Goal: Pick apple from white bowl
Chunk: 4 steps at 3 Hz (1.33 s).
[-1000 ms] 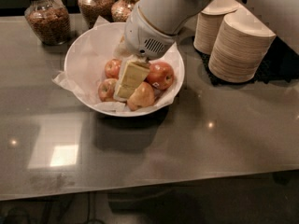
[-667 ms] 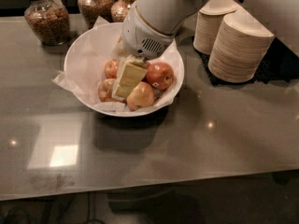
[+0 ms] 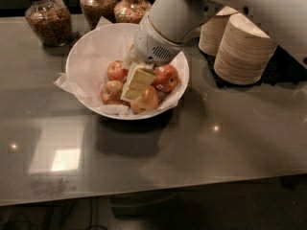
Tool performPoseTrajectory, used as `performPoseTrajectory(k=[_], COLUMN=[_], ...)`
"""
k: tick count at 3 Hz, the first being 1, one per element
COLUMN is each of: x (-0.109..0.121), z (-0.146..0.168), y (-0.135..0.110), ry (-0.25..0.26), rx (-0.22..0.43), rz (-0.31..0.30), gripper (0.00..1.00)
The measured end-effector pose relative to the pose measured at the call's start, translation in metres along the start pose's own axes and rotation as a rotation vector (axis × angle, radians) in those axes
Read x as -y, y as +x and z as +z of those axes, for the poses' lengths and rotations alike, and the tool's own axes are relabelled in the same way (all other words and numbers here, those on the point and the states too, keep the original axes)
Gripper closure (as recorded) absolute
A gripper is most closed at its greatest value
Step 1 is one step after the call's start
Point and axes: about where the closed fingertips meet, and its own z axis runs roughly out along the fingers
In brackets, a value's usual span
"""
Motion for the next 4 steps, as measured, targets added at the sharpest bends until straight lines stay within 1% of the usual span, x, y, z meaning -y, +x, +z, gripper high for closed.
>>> performPoseTrajectory(k=[2,3,4], x=[0.004,0.002,0.002], z=[0.008,0.008,0.008], y=[0.017,0.027,0.029], ry=[-0.004,-0.005,-0.006], rx=[0.002,-0.004,-0.005], rz=[0.044,0.069,0.074], gripper=[0.4,0.4,0.4])
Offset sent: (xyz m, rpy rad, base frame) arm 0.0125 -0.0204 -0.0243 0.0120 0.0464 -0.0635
